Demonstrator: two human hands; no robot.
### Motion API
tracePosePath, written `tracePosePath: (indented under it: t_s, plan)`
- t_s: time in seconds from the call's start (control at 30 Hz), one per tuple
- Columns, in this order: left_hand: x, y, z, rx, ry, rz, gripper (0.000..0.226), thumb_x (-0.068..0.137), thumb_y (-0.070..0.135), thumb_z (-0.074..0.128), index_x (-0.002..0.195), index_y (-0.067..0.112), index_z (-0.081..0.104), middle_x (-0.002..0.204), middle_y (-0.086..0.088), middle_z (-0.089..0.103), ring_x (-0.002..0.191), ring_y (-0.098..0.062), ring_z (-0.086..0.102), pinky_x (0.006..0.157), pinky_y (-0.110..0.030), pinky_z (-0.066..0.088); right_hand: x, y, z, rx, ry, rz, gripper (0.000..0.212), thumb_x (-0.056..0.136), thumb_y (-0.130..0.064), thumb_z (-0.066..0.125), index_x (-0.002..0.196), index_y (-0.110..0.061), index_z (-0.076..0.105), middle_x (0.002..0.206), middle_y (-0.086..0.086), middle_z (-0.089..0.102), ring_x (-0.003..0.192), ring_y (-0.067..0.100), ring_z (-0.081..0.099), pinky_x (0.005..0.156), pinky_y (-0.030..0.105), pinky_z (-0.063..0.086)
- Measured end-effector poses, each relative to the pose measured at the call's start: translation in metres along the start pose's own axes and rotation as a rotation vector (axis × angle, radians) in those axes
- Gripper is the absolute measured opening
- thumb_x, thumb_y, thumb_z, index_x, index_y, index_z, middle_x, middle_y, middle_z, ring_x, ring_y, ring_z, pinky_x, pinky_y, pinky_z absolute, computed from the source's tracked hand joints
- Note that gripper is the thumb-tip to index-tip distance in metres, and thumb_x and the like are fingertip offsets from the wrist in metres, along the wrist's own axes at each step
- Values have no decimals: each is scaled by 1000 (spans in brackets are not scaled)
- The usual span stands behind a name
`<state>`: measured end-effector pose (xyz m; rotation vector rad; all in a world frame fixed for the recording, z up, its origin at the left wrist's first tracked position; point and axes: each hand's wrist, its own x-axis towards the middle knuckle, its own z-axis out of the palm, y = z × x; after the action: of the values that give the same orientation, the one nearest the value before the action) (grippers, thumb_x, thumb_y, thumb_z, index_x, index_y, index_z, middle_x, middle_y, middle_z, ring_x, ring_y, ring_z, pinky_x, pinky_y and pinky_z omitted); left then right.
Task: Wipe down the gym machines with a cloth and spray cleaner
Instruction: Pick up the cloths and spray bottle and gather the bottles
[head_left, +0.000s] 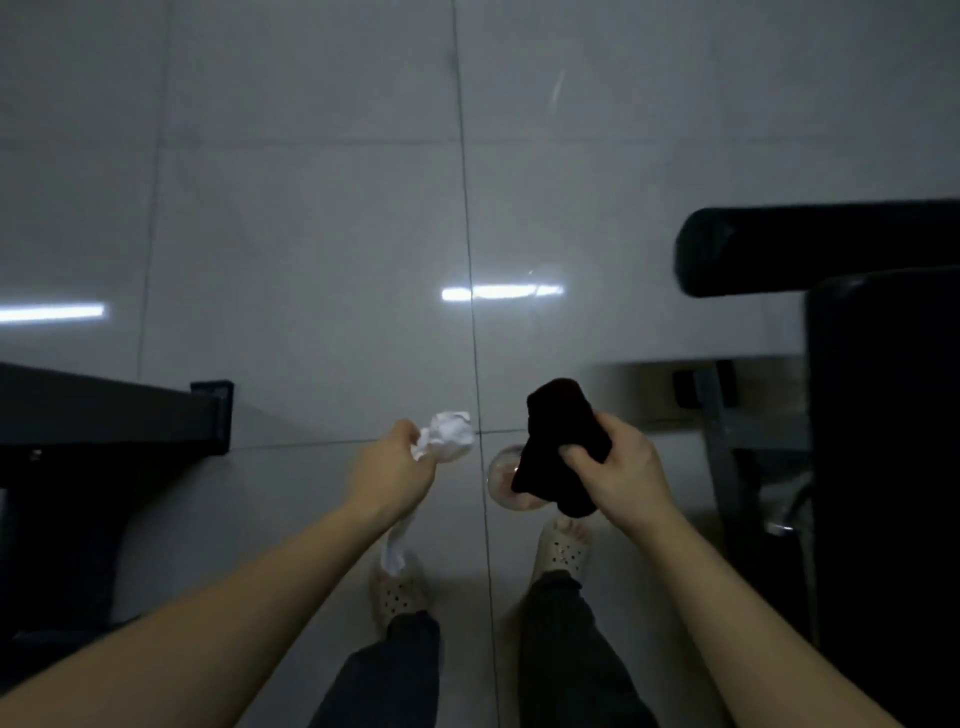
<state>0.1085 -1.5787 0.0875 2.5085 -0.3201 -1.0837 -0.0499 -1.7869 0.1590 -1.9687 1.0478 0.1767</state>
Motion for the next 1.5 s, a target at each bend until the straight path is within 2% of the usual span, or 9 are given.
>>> tracePosePath:
  t_s: [0.2, 0.33, 0.7, 0.83, 1.07, 1.17, 1.3, 1.43, 1.5]
  plan:
    - [-115, 125, -117, -40, 55, 278, 34, 97, 49, 59, 77, 21, 64, 70, 5, 65, 70, -19, 63, 61, -28, 42, -108, -90, -138, 100, 155, -34, 19, 83, -28, 69, 100, -21, 68, 86, -4, 69, 81, 10, 66, 73, 47, 57]
    - [-173, 217, -157, 87, 172, 493, 45, 97, 44, 58, 69, 9, 61, 71, -6, 60, 70, -28, 60, 61, -34, 45, -175, -123, -219, 112, 268, -105, 12, 80, -34, 67, 87, -24, 65, 77, -2, 67, 73, 14, 66, 67, 48, 57]
    - [-300, 438, -159, 54, 106, 926, 13, 95, 31, 59, 84, 26, 64, 75, 6, 68, 70, -13, 63, 62, -33, 52, -276, -126, -435, 45, 574, -170, 24, 75, -42, 65, 82, -18, 65, 72, 2, 68, 68, 16, 67, 66, 44, 56]
    - [-324, 514, -142, 24, 19, 1051, 1, 93, 28, 61, 94, 28, 61, 70, 4, 66, 57, -7, 56, 54, -27, 43, -273, -106, -530, 67, 659, -172, 29, 73, -44, 65, 85, -18, 68, 77, 3, 71, 73, 21, 68, 69, 45, 57]
    - [-332, 620, -160, 59, -131, 1087, 27, 90, -3, 58, 74, 18, 64, 52, 6, 54, 48, -2, 49, 51, -19, 38, -229, -101, -666, 38, 864, -156, 22, 79, -39, 63, 79, -16, 64, 73, 4, 66, 71, 23, 64, 61, 38, 51]
    - [-327, 648, -187, -167, -136, 1142, 9, 78, 25, 65, 77, 21, 72, 70, -13, 62, 66, -12, 57, 64, -28, 44, -200, -118, -698, -40, 895, -152, 20, 87, -33, 63, 74, -21, 54, 71, -2, 60, 66, 16, 57, 52, 29, 37]
    - [-298, 684, -213, -552, -94, 1159, 33, 79, 20, 49, 87, 0, 74, 82, -32, 64, 72, -33, 59, 67, -37, 49, -159, -132, -720, -107, 889, -68, 13, 87, -33, 61, 81, -22, 56, 76, -2, 60, 76, 24, 59, 62, 30, 43]
    - [-248, 732, -229, -493, -5, 1114, 45, 108, 32, 43, 89, 3, 72, 90, -20, 72, 85, -34, 68, 67, -32, 56, -123, -137, -730, -134, 885, 11, 16, 85, -35, 60, 94, -22, 63, 91, 4, 69, 86, 27, 65, 76, 38, 56]
    - [-218, 761, -230, -309, 48, 1103, 52, 105, 48, 47, 92, 7, 75, 90, -15, 74, 86, -29, 71, 74, -40, 59, -110, -139, -732, -134, 908, 47, 23, 87, -35, 61, 104, -21, 64, 101, 6, 70, 94, 30, 65, 80, 38, 55]
